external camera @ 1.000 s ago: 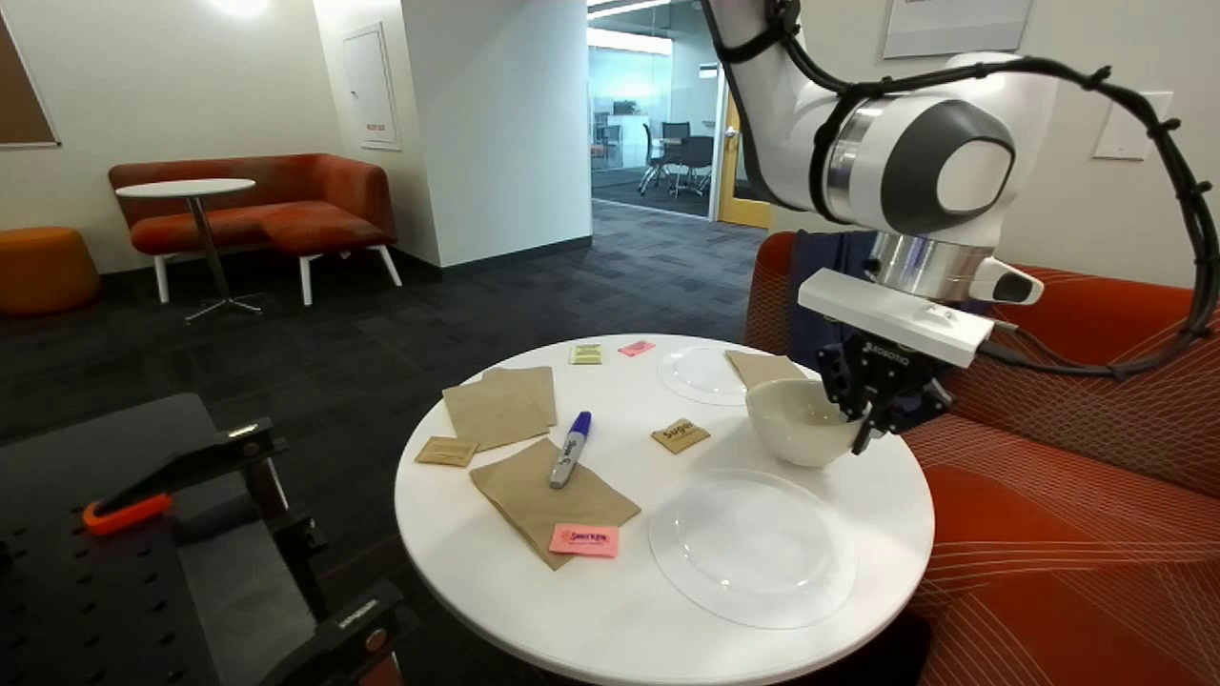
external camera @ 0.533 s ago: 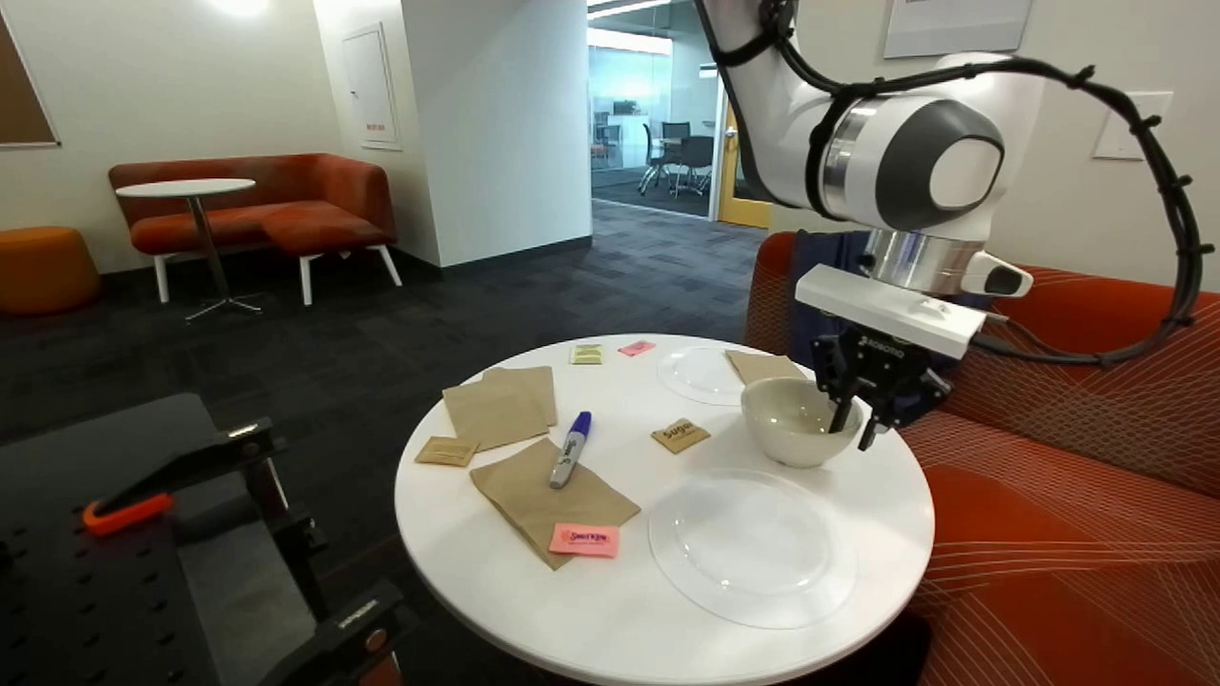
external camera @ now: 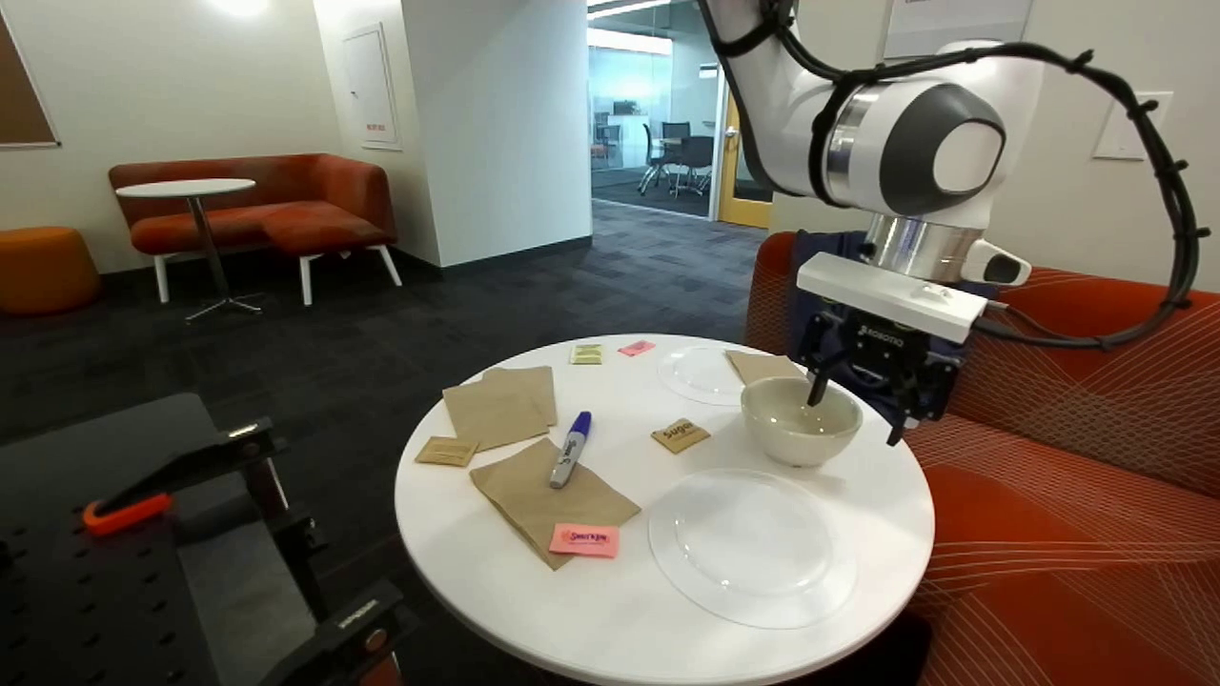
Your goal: Move the bowl to the other side of the table
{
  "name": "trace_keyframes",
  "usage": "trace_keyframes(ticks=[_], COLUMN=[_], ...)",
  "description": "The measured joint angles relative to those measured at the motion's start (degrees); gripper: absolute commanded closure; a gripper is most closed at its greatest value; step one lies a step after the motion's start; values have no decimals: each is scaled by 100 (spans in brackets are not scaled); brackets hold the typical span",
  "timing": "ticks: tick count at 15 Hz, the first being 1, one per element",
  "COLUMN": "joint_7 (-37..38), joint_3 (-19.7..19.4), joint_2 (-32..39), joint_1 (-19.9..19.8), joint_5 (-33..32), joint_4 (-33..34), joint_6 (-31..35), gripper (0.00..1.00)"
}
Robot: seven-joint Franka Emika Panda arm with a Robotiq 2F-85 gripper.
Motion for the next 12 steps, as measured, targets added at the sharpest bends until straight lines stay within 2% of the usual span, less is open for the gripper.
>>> trace_keyframes(ticks=[5, 12], joint_7=[-79, -525], joint_3=[-60, -96], joint_2=[-250, -1206], joint_1=[-41, -66], joint_5=[-61, -417], joint_4=[-133, -967], joint_6=[-137, -138], gripper=[0, 0])
